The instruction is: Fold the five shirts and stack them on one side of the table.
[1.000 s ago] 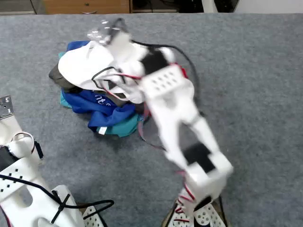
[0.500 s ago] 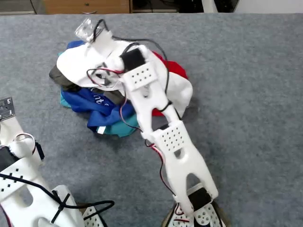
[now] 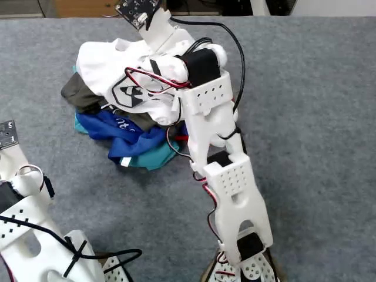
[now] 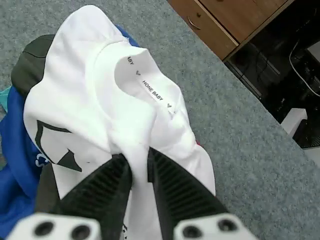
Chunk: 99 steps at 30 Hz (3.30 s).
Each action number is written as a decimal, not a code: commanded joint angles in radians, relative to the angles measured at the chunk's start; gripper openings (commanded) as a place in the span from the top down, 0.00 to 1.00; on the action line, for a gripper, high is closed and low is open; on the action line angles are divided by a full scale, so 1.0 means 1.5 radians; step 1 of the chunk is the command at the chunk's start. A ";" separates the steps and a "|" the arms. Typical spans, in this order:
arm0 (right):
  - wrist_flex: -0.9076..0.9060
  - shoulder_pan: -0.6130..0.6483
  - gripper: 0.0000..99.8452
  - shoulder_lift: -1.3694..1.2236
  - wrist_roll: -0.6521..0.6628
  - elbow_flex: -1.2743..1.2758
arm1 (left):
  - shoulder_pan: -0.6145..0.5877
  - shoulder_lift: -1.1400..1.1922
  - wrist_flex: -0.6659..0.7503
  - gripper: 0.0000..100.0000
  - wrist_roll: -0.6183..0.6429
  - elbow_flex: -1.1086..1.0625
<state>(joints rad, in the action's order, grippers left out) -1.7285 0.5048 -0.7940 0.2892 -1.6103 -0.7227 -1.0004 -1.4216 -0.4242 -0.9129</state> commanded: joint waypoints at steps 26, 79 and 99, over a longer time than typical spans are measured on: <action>-0.028 -0.636 1.00 0.450 -0.014 0.358 | 0.345 0.048 0.003 0.79 0.212 0.261; 0.905 -0.421 1.00 0.490 -0.096 1.453 | 0.032 1.373 -0.178 0.98 0.211 1.546; 0.905 -0.400 1.00 0.490 -0.095 1.454 | 0.546 1.228 -0.213 0.74 0.420 1.404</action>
<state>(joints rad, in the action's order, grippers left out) -0.3920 -0.1105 -0.1066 0.1373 0.5823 -0.0261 0.8761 -1.7469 0.1910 1.3149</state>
